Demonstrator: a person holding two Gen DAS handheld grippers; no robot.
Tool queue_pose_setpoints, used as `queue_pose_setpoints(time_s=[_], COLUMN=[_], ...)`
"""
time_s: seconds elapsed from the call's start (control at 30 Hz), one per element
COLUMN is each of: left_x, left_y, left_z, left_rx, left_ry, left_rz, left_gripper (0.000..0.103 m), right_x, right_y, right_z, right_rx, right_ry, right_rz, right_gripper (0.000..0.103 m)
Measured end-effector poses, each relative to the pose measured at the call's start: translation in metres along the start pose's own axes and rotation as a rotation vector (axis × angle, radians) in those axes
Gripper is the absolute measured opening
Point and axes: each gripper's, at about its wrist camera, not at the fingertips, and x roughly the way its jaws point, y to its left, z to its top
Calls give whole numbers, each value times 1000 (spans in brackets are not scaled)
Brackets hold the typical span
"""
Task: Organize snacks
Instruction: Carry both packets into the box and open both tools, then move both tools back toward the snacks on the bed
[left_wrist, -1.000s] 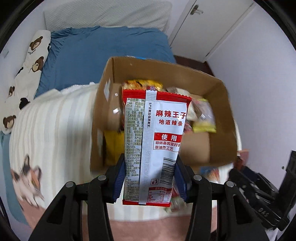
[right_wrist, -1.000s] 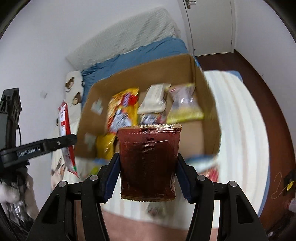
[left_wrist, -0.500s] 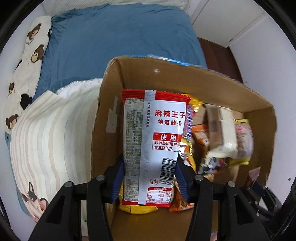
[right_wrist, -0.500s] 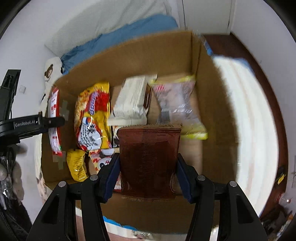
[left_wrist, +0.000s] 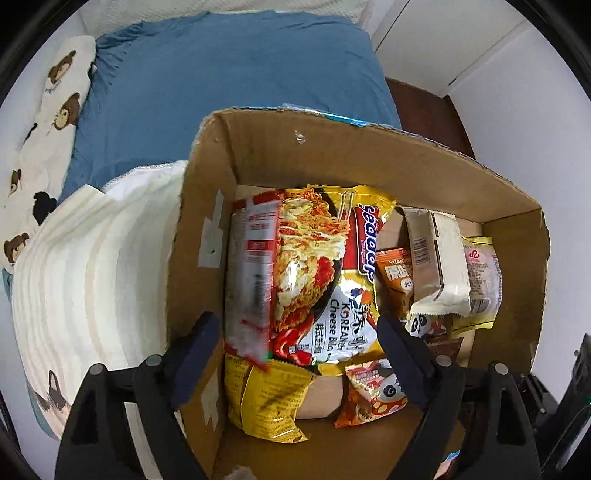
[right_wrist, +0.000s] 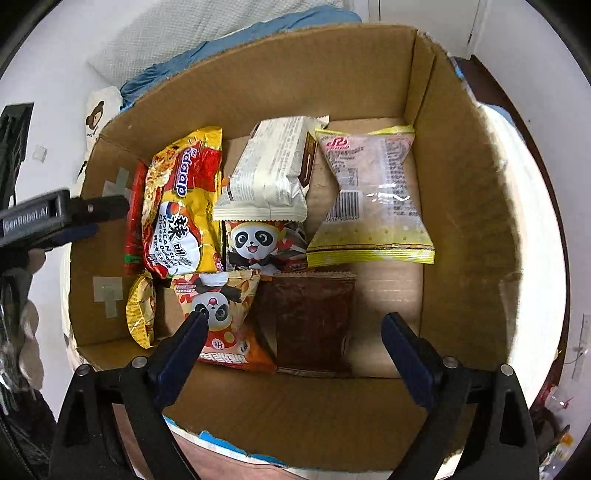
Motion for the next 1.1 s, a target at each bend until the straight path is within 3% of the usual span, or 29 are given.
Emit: queue_pose_setpoints(time_s=[0.37, 0.63, 1.1], left_x=[-53, -82, -139], left_y=[-19, -21, -31], left_z=[-69, -126, -201], left_rx=[55, 67, 110], left_ry=[-204, -349, -486], left_rz=[22, 60, 66], left_gripper=[87, 87, 87], right_x=[-35, -75, -155], right_y=[7, 12, 29], right_z=[-26, -67, -129], right_rx=[-30, -53, -91], right_ry=[-116, -244, -431], right_rz=[-72, -114, -122], right_gripper=[97, 97, 97])
